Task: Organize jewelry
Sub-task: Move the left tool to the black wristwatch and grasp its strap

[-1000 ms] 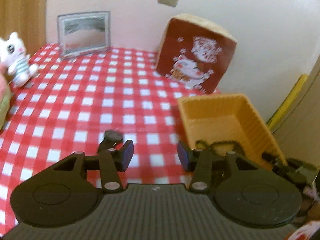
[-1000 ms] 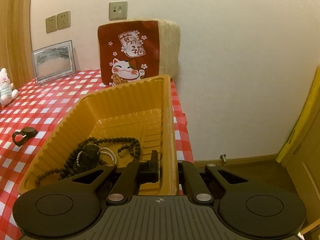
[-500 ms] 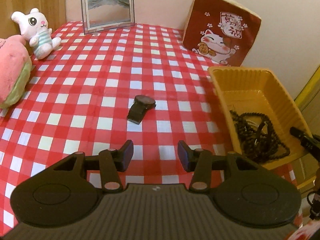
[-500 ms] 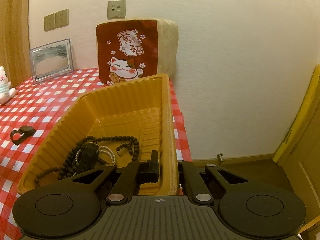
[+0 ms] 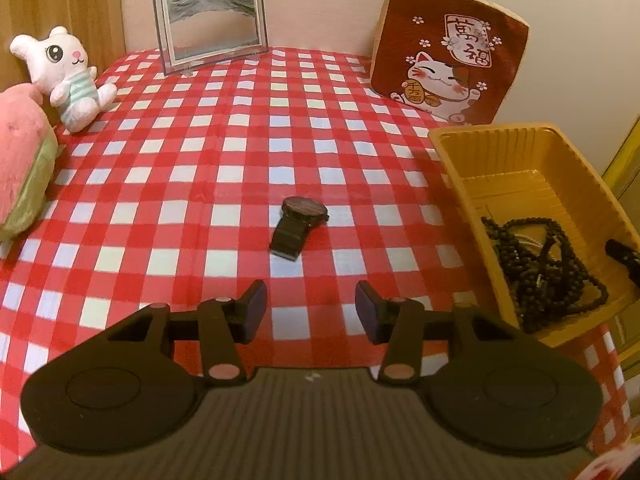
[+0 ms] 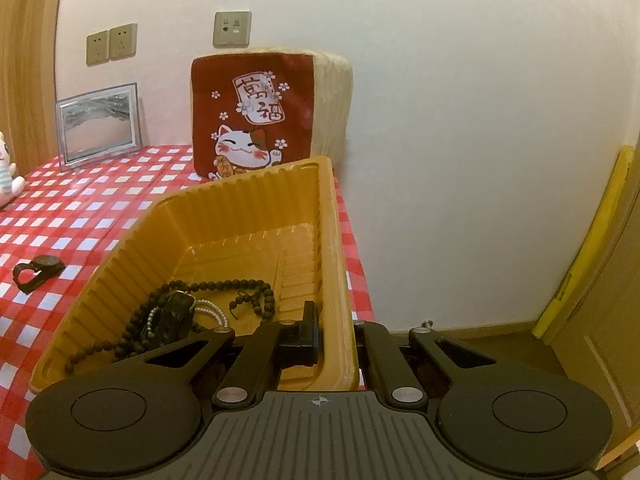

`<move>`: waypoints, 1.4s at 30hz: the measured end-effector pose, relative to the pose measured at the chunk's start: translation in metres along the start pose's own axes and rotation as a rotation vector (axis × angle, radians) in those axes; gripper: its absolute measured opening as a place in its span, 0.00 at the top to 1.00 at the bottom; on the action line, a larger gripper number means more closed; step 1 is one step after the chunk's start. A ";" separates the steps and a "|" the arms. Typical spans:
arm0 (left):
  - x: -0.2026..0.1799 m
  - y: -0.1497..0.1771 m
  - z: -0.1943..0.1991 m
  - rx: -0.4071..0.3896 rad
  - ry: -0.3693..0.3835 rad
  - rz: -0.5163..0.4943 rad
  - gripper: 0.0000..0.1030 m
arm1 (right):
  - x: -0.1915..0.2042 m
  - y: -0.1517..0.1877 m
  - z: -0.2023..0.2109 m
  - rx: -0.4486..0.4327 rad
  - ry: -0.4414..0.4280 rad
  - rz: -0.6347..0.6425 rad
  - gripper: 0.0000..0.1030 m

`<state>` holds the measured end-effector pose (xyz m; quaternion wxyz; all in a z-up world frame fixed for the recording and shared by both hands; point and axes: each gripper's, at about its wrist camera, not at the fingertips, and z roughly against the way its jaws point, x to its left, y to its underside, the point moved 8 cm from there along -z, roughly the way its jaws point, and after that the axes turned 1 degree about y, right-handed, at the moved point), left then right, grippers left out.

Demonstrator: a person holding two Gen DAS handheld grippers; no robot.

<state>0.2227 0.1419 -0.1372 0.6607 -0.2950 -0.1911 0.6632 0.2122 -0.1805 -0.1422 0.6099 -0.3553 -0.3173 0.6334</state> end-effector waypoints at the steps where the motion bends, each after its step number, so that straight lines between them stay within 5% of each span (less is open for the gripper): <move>1: 0.001 -0.002 -0.002 -0.005 -0.001 -0.011 0.57 | 0.000 0.000 0.000 -0.003 0.002 0.002 0.97; 13: 0.009 -0.022 -0.041 -0.035 0.013 -0.084 0.56 | 0.004 -0.003 0.000 -0.015 0.030 0.027 0.97; 42: 0.004 -0.041 -0.112 0.029 0.027 -0.215 0.58 | 0.003 -0.009 -0.005 -0.003 0.052 0.023 0.96</move>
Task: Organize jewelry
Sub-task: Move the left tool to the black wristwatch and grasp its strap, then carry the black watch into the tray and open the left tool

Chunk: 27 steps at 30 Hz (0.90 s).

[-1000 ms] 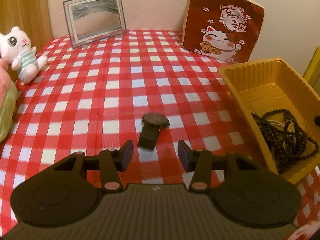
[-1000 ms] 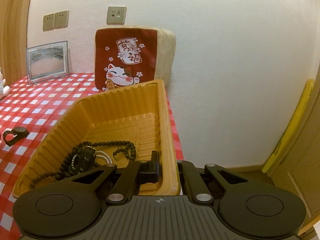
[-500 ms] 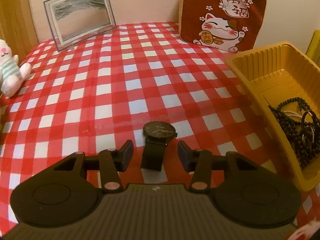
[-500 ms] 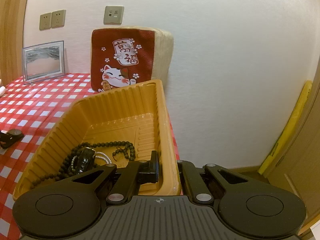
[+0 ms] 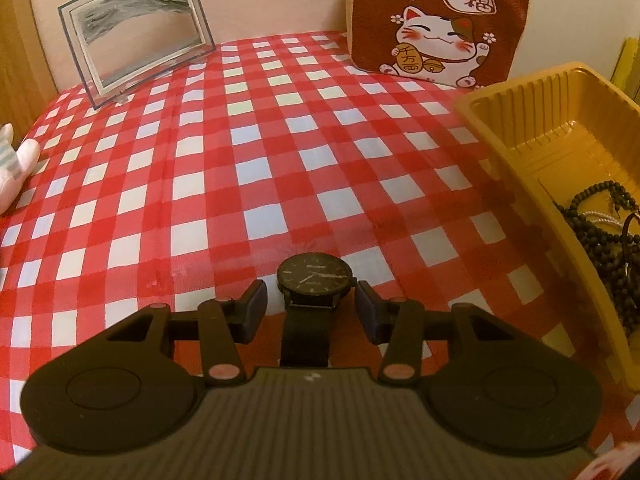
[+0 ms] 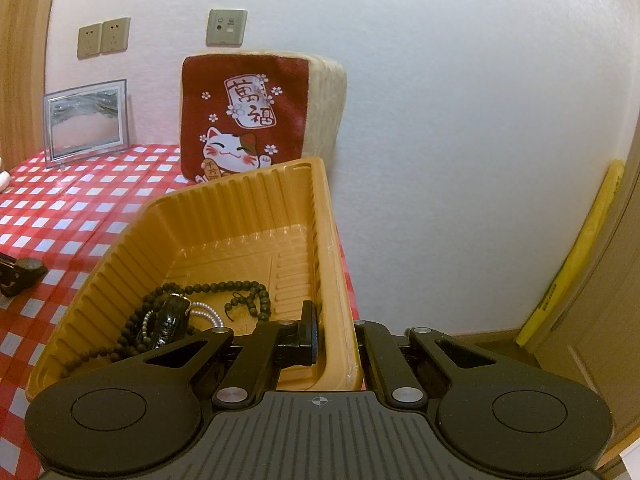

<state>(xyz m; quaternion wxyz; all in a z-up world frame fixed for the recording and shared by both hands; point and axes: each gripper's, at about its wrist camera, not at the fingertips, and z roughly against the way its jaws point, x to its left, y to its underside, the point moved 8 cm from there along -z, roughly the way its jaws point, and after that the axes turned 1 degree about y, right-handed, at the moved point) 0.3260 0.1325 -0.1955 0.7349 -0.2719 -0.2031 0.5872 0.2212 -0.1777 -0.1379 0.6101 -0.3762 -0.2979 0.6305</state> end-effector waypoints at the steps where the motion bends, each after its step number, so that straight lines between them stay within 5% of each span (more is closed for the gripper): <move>1: -0.001 0.000 -0.001 0.003 0.002 -0.004 0.59 | 0.000 0.000 0.000 0.000 -0.001 -0.001 0.96; 7: -0.003 0.001 0.001 -0.010 -0.001 -0.012 0.67 | 0.000 0.001 -0.001 0.001 -0.003 0.001 0.96; 9: -0.003 0.001 0.004 -0.012 0.000 -0.010 0.77 | 0.000 0.001 -0.001 0.001 -0.003 0.000 0.96; 27: -0.012 -0.009 0.050 -0.093 0.029 0.036 0.77 | 0.000 0.001 0.001 0.000 -0.011 -0.005 0.97</move>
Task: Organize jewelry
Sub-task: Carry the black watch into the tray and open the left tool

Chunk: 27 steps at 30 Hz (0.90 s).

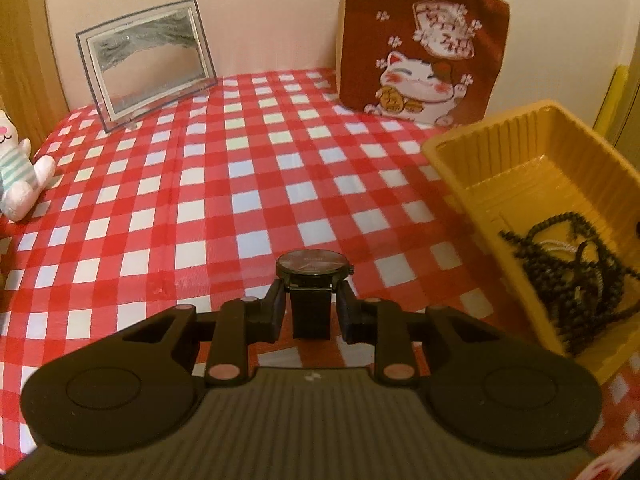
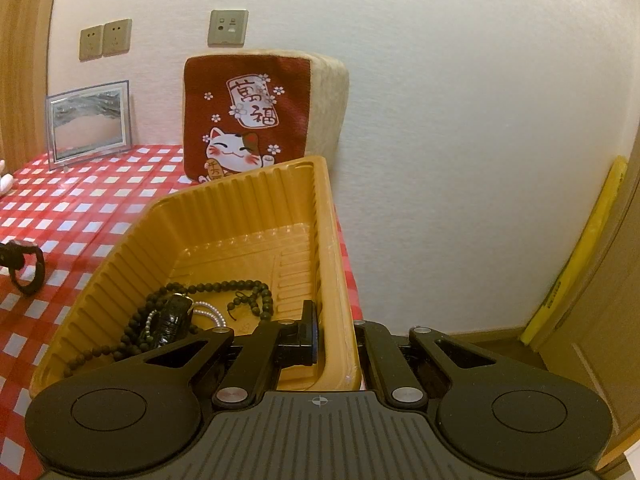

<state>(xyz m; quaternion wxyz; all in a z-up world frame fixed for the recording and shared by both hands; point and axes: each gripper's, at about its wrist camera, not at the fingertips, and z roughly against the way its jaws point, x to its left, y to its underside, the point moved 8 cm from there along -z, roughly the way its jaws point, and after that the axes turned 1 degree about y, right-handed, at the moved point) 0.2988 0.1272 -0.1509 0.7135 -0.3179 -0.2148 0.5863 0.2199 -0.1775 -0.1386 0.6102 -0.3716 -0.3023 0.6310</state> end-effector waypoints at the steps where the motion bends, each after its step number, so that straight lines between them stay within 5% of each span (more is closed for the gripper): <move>1: -0.002 -0.001 0.004 -0.006 0.005 0.002 0.77 | 0.000 -0.001 0.000 0.000 0.000 0.000 0.97; 13: -0.072 -0.025 0.050 -0.103 0.162 -0.035 0.77 | 0.003 -0.003 0.003 -0.013 -0.012 0.007 0.97; 27: -0.185 -0.038 0.035 -0.063 0.423 -0.033 0.77 | 0.004 0.000 0.000 -0.012 -0.031 0.015 0.97</move>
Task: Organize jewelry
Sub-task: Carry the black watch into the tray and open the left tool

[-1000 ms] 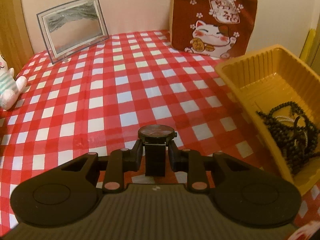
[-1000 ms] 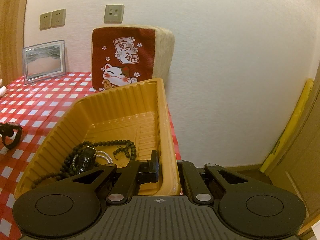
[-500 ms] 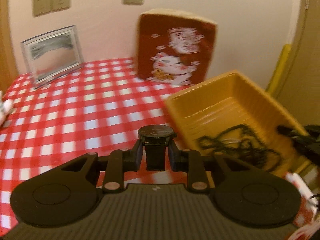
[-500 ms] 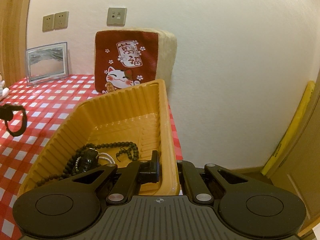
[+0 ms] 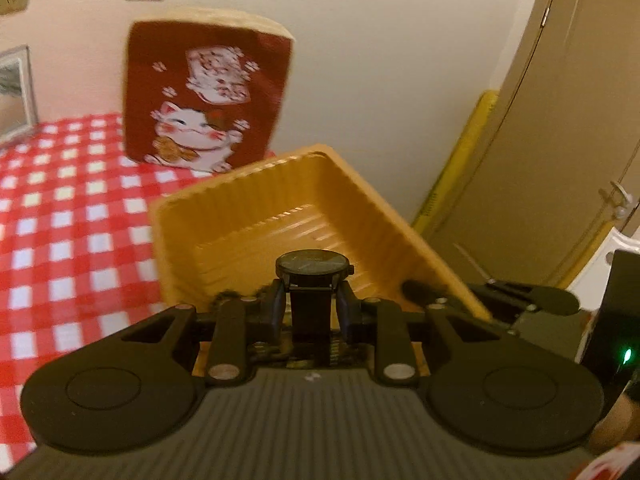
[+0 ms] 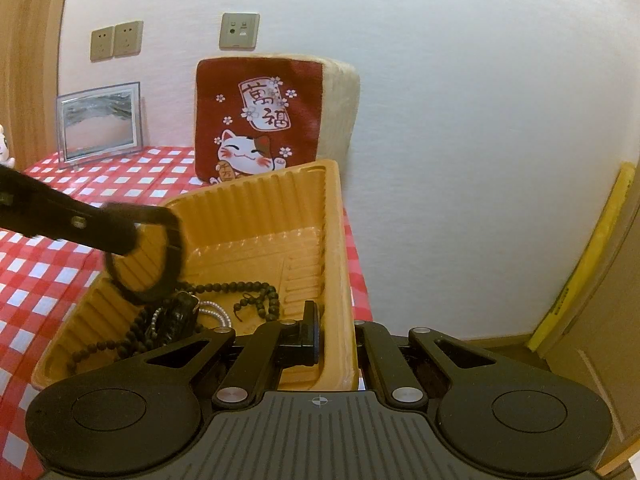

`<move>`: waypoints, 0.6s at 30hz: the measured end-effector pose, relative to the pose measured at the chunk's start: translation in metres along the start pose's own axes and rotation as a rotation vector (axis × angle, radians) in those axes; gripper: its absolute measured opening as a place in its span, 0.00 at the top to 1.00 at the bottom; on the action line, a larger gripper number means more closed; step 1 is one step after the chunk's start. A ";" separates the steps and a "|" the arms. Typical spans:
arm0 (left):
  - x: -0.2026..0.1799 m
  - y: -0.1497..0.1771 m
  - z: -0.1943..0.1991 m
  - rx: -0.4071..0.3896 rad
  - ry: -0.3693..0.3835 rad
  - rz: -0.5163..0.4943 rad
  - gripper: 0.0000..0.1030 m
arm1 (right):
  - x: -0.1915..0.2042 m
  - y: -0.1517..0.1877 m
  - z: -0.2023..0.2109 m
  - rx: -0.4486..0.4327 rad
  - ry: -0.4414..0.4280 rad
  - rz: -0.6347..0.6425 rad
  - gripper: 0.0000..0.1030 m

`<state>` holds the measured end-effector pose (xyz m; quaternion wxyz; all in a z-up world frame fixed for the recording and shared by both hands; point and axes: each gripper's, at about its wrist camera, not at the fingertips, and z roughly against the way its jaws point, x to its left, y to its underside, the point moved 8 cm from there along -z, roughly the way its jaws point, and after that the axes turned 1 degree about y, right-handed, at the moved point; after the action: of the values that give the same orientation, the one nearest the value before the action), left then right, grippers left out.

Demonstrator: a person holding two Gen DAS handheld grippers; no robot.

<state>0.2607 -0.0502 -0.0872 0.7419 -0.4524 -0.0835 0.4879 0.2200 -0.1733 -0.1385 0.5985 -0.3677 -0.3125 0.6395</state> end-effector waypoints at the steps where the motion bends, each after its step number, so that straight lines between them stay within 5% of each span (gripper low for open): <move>1: -0.004 0.001 -0.005 0.007 0.012 0.007 0.77 | -0.001 0.000 -0.001 0.001 -0.001 0.000 0.97; 10: -0.010 0.016 -0.036 0.074 0.026 0.078 0.78 | -0.003 0.001 -0.004 0.004 -0.019 -0.005 0.97; 18: -0.009 0.011 -0.021 0.026 -0.008 0.081 0.69 | -0.008 0.005 -0.010 0.020 -0.041 -0.024 0.97</move>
<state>0.2609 -0.0682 -0.1045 0.7269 -0.4435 -0.0617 0.5206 0.2261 -0.1824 -0.1470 0.6033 -0.3446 -0.3225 0.6429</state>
